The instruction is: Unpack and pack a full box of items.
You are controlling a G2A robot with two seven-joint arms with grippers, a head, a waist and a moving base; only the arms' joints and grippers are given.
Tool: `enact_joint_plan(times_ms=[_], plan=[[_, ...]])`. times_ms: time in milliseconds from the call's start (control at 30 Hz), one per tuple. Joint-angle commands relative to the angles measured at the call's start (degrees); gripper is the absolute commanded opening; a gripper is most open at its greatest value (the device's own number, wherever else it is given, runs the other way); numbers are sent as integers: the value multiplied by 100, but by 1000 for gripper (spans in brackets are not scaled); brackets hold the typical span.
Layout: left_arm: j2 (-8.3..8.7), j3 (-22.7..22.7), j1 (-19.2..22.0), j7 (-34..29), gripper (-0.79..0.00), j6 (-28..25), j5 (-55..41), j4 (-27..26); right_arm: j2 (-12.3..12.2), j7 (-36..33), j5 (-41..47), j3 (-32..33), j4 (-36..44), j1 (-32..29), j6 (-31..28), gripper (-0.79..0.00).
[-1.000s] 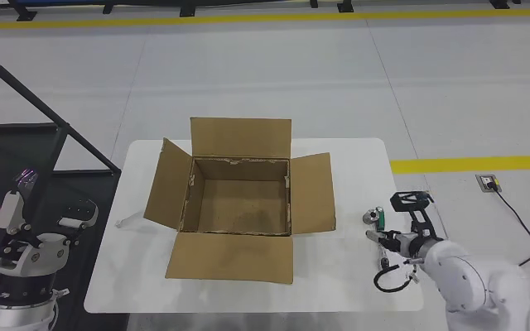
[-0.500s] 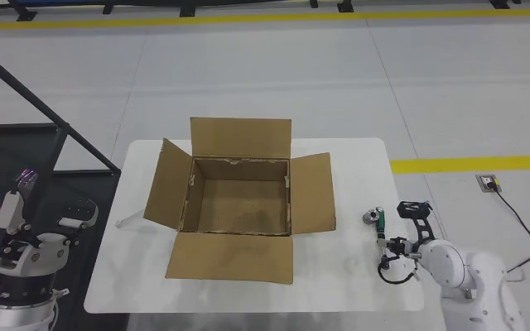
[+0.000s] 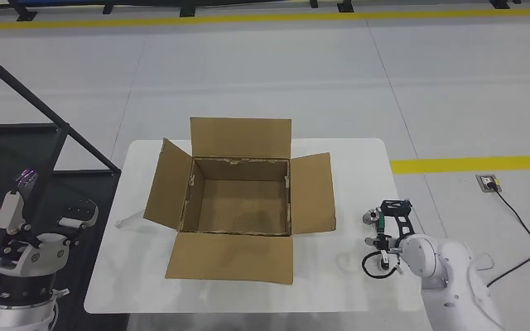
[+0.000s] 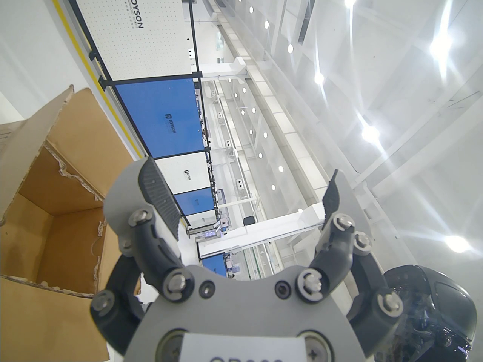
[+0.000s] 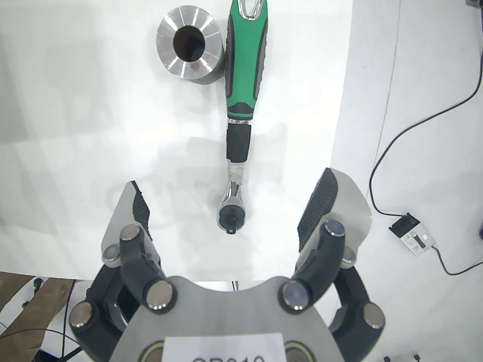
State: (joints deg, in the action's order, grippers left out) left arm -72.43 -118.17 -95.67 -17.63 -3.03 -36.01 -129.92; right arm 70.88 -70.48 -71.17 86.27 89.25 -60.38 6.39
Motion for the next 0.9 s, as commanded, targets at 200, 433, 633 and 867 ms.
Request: enact_joint_plan(times_ms=[200, 433, 633, 867], plan=[[0, 0, 0, 0, 0, 0, 0, 0, 0, 25, 196, -31, -629, 266, -8, -142], [0, 0, 0, 0, 0, 0, 0, 0, -10, 10, 237, -86, -850, 363, -22, -209], [0, 0, 0, 0, 0, 0, 0, 0, -11, -54, 188, -165, -1006, 474, 98, -428], [0, 0, 0, 0, 0, 0, 0, 0, -28, -96, 229, -154, -1026, 486, 128, -413]])
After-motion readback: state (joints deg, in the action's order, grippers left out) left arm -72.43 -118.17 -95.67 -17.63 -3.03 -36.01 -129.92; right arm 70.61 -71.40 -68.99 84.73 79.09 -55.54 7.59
